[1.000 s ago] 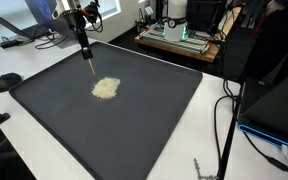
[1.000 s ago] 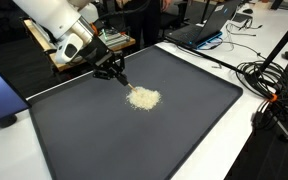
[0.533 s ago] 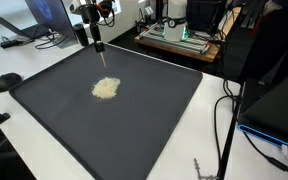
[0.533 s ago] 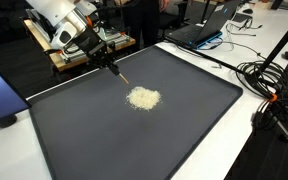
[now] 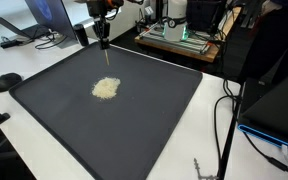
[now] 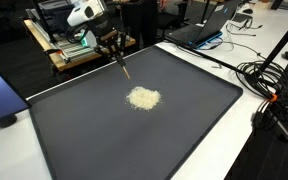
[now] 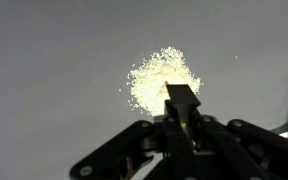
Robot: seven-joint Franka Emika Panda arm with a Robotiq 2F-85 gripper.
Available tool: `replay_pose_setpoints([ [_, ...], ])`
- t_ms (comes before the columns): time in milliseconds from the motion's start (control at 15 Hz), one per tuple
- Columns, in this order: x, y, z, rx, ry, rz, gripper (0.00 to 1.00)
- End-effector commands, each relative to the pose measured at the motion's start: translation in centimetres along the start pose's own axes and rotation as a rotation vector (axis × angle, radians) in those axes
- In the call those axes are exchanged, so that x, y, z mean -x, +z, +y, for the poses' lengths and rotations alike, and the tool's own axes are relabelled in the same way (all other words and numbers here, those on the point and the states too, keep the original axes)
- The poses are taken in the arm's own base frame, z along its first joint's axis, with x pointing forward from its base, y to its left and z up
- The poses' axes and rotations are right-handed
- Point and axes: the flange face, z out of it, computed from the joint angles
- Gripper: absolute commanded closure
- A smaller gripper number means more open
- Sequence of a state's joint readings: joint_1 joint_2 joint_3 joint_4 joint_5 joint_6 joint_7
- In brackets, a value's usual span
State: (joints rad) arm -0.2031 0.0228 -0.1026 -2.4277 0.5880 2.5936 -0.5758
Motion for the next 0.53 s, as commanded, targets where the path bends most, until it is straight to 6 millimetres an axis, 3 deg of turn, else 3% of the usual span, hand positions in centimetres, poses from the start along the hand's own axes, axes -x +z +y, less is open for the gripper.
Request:
replay_pose_setpoints([
  [0, 1.1, -0.9, -3.2, 0.110, -0.177, 0.014, 0.97],
  [467, 2.7, -0.6, -8.0, 0.237, -0.488, 0.020, 0.97],
])
